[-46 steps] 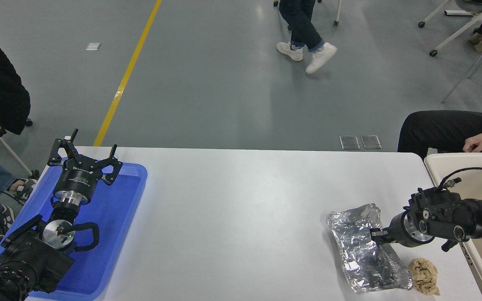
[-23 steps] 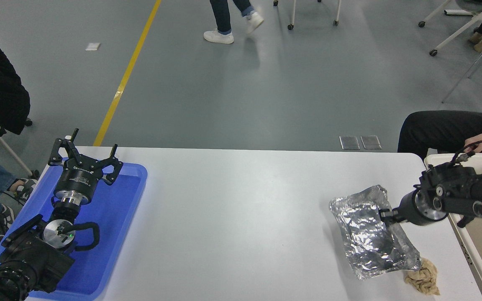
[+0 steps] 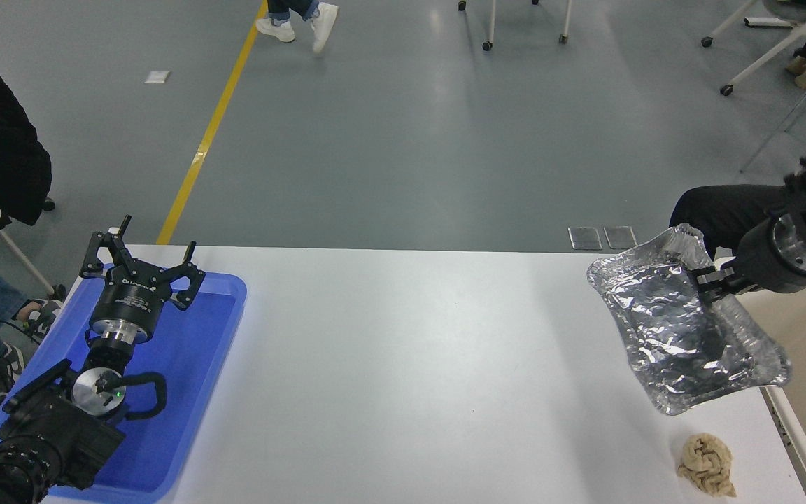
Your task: Pick up foil plate and place in dustbin
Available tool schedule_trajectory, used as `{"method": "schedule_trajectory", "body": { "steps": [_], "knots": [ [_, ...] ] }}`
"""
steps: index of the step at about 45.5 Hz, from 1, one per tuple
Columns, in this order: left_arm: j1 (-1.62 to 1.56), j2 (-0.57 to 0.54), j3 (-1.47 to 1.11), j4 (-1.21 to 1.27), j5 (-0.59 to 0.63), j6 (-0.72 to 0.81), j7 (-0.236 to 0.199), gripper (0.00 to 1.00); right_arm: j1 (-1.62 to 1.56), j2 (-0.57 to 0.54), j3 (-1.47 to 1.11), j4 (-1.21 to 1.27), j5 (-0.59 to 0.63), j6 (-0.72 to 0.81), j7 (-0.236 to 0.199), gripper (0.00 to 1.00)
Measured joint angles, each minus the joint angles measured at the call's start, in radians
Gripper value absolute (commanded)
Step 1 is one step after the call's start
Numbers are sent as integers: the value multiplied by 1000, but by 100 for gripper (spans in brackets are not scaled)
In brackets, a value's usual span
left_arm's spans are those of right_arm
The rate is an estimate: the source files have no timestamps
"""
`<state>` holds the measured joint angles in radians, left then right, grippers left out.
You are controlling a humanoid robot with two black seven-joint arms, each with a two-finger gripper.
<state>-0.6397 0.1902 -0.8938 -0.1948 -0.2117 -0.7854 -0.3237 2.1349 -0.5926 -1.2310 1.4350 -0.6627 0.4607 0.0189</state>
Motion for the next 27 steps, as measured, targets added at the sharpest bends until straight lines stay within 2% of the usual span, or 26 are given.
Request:
{"method": "schedule_trajectory", "body": {
  "steps": [12,27],
  "knots": [
    [0,0,0,0,0,0,0,100,220,15,-77,56,9,100,-1,0],
    [0,0,0,0,0,0,0,100,295,13,-140,67,2,135,-2,0]
  ]
}}
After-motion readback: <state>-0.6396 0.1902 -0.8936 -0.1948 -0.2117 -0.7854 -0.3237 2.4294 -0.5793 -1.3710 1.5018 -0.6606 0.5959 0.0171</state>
